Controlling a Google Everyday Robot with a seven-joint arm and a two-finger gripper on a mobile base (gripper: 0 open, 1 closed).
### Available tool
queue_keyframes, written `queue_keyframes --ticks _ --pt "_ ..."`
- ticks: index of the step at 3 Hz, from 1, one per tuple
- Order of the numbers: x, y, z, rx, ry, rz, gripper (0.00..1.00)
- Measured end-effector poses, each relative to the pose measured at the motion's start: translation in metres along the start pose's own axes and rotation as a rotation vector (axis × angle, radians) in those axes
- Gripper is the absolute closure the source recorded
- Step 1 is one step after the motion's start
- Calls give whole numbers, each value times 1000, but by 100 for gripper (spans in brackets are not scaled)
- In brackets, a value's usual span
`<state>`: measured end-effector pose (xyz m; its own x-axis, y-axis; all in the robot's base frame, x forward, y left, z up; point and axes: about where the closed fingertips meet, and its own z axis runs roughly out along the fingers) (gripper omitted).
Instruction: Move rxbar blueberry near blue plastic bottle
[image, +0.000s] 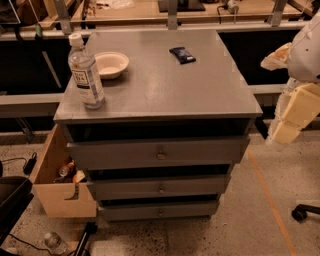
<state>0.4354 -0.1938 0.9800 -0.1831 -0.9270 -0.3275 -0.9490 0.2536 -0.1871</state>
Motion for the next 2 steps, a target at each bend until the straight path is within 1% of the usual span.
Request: queue_keyframes --ticks 1,2 --pt "0 0 0 0 0 0 0" --pt "-1 -10 4 53 -49 32 0"
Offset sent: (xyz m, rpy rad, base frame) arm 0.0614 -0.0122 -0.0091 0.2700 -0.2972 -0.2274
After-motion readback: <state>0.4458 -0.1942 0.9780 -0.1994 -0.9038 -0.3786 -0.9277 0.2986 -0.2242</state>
